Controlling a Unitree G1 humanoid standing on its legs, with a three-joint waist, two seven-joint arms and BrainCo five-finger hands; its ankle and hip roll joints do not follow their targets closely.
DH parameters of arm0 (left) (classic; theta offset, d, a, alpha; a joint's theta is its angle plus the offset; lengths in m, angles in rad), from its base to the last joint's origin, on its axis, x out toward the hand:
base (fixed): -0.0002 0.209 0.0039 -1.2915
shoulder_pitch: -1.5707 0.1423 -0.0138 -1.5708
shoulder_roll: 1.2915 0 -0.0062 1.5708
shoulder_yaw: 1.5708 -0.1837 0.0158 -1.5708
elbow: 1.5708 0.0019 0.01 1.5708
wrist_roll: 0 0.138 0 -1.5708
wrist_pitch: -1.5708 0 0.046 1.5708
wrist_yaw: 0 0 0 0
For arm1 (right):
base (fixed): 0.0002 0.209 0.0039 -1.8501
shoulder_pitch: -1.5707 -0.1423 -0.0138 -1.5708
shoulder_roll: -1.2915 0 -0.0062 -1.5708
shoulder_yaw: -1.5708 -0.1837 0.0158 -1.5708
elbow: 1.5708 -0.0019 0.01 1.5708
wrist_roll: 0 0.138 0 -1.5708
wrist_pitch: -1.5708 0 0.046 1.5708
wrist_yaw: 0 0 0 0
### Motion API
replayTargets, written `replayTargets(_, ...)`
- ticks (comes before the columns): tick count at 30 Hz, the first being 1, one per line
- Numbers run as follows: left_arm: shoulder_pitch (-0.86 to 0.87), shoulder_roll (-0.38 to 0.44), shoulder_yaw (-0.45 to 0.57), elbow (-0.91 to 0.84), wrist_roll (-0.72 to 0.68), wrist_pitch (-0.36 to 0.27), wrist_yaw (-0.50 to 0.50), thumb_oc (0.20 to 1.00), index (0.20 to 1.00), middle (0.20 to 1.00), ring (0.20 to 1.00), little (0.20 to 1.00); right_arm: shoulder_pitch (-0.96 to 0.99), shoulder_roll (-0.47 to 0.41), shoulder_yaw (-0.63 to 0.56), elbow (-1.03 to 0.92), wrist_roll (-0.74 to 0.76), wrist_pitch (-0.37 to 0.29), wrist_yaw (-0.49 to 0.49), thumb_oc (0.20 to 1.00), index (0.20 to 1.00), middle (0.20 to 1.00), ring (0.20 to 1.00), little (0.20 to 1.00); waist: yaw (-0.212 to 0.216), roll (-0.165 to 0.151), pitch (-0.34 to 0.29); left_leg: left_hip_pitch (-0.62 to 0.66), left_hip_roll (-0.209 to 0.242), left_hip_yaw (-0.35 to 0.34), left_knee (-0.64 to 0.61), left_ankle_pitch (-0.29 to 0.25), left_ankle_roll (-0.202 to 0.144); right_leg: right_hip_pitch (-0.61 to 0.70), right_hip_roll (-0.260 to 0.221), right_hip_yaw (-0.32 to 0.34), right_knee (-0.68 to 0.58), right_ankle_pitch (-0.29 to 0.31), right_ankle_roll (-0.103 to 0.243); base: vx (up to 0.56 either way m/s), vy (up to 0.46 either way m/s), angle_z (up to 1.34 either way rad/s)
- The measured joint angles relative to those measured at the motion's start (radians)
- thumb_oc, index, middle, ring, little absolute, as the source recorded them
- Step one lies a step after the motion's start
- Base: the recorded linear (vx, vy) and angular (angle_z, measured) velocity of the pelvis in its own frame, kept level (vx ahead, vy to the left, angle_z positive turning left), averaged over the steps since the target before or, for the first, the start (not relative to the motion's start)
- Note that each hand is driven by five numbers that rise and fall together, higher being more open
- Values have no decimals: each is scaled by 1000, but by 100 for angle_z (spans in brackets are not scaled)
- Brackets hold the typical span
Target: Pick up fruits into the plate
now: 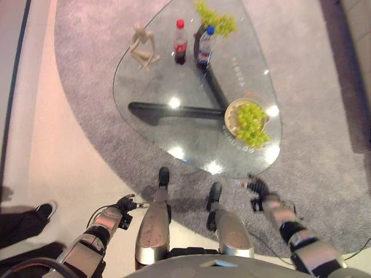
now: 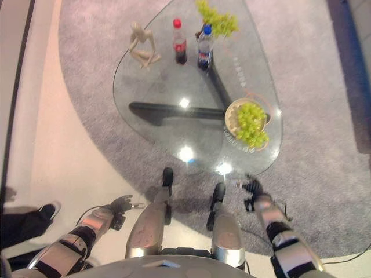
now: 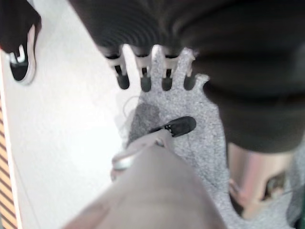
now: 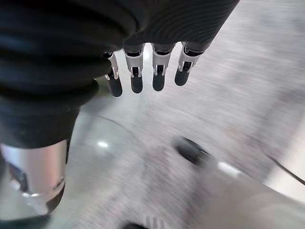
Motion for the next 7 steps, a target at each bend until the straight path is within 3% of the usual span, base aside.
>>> replayTargets(4, 107, -58, 58, 31, 0, 1, -11, 1000, 1000, 1000, 1000, 1000, 102, 41, -27, 95, -12, 39, 33, 1000, 1000, 1000, 1000, 1000, -28, 5, -125, 80, -9, 43, -4, -37, 2, 68, -10, 37, -30, -1, 1, 168, 101, -28)
replayTargets(7, 149, -78, 69, 37, 0, 7, -17, 1000, 1000, 1000, 1000, 1000, 141, 48, -93, 126, 42, 77, 41, 1000, 1000, 1000, 1000, 1000, -48, 24, -185, 123, -3, 77, -5, -56, 4, 92, -8, 71, -33, -6, 2, 126, 65, -31)
